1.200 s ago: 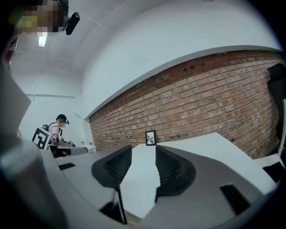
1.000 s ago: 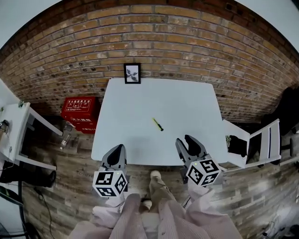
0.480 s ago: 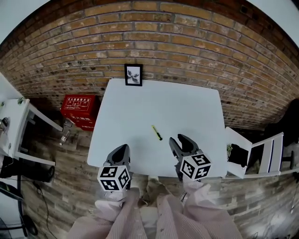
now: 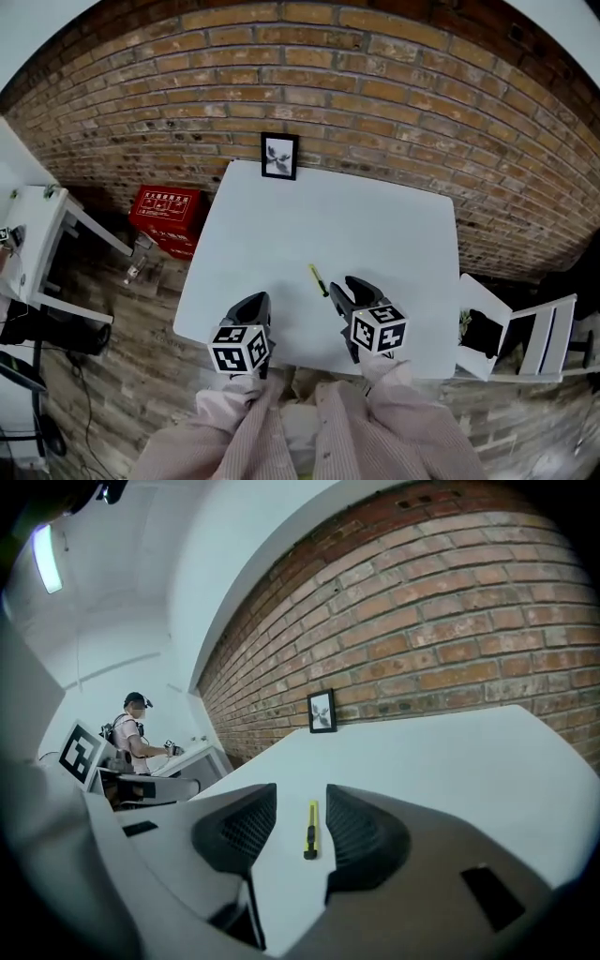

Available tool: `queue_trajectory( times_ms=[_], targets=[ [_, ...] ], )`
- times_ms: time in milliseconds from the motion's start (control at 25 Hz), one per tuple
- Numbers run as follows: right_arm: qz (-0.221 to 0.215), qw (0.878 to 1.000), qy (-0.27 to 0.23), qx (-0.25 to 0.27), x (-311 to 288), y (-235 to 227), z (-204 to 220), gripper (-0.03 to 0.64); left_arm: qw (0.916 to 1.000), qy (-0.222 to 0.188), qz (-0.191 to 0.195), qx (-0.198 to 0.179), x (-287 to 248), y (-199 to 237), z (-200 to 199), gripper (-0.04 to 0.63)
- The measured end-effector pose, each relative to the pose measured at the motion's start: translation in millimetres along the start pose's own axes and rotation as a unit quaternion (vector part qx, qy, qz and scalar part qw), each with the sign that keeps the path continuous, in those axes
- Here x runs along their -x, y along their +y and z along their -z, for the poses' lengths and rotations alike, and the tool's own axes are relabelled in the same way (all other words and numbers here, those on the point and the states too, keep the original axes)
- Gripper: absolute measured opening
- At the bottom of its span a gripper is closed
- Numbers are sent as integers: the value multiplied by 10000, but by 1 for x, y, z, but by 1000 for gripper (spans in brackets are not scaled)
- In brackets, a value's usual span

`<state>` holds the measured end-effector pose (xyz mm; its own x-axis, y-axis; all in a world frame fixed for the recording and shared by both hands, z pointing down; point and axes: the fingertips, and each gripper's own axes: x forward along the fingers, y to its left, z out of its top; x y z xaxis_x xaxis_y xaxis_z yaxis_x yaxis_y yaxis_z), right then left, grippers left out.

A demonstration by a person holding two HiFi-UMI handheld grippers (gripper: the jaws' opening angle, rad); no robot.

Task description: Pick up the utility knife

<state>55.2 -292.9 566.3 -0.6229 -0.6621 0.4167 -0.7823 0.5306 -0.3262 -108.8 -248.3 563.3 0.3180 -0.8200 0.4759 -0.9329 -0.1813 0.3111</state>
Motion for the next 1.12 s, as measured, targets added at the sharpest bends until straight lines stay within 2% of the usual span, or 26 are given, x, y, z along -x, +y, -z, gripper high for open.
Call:
queue_trajectory(
  times_ms=[520, 960, 1120],
  targets=[
    [-259, 9955, 877, 236, -55, -1, 28, 149, 9988, 412, -192, 204, -25, 19, 12, -6],
    [-32, 9866, 1537, 547, -82, -5, 56, 149, 9965, 823, -11, 157, -47, 25, 21, -6],
    [65, 9814, 1732, 821, -85, -5, 62, 149, 9962, 859, 22, 173, -51, 28, 21, -6]
  ],
)
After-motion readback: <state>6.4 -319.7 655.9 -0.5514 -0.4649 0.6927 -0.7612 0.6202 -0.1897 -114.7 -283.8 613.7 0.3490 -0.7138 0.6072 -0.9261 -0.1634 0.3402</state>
